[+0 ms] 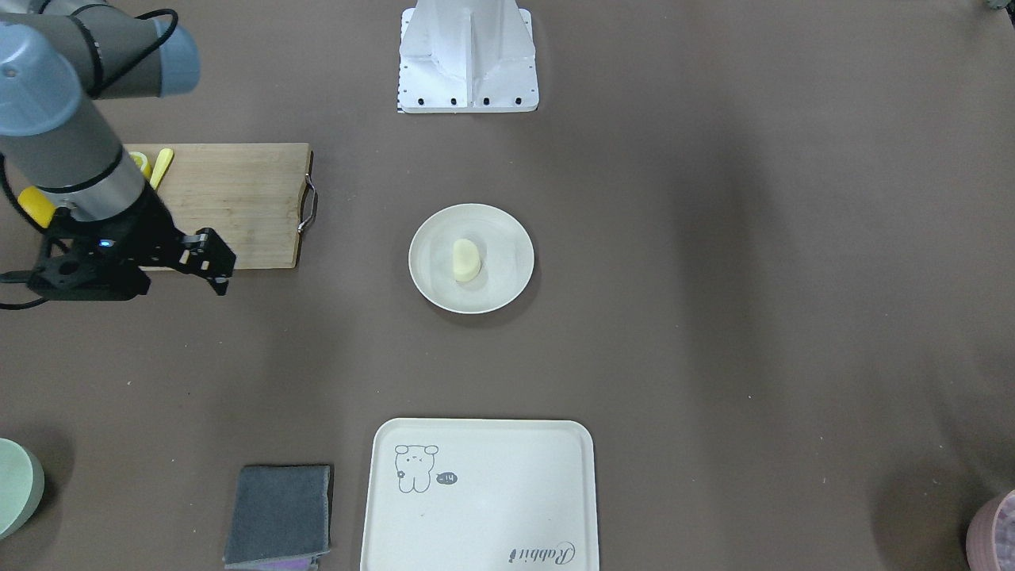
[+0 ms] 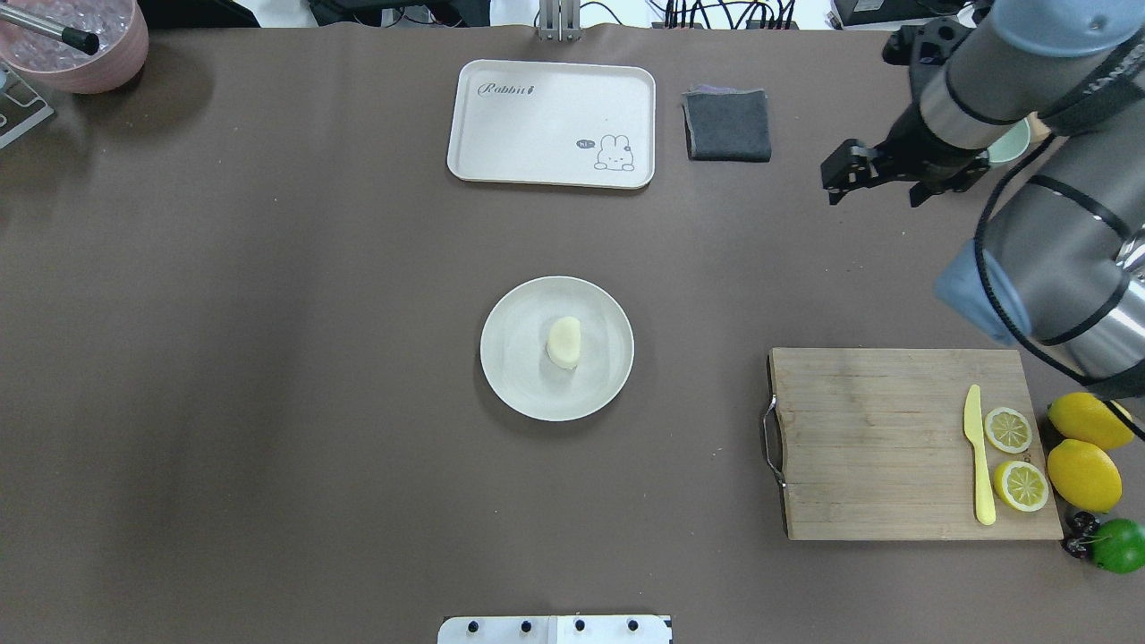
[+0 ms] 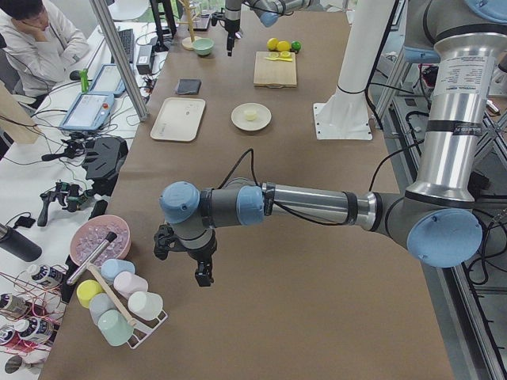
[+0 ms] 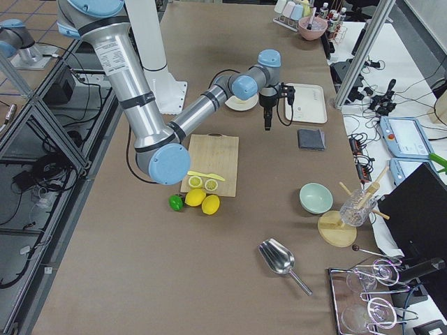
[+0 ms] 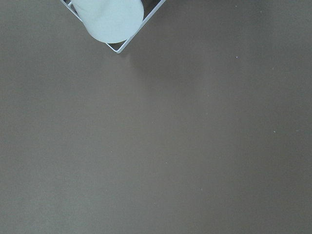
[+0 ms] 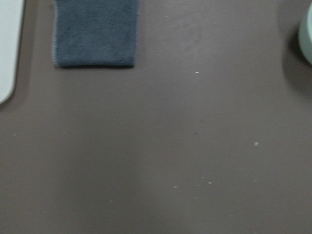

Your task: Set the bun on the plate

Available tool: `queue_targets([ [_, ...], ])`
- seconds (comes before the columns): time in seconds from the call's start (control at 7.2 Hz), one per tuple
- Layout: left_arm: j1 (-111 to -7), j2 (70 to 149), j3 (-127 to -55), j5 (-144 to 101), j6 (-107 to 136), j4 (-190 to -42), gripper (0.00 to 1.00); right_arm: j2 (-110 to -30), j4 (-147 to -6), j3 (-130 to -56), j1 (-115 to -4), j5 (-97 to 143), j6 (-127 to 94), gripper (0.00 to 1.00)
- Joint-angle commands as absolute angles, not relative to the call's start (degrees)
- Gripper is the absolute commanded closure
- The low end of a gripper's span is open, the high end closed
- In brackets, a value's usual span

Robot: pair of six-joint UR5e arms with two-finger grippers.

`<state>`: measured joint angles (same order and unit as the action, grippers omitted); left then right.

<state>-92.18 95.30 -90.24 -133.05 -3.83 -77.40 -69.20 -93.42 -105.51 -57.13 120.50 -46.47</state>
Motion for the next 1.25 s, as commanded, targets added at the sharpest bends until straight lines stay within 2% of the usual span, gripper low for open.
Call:
queue_targets([
  [0.0,-92.20,95.18,-90.35,-132.98,-3.78,-77.43,0.02,-77.31,-93.51,-105.73,-67.18,127.66,-32.24,0.00],
  [0.69,-92.11,95.62,-90.44,-132.89,-3.60,-77.43,0.02,-101.29,-93.34,-106.17,-86.90,132.10,-1.52,0.00],
  [1.11,-92.11,95.89,-90.44,-132.98,-3.60,-77.43,0.02,-103.27,-93.52,-105.29,-87.45,132.10,-1.76,0.00],
])
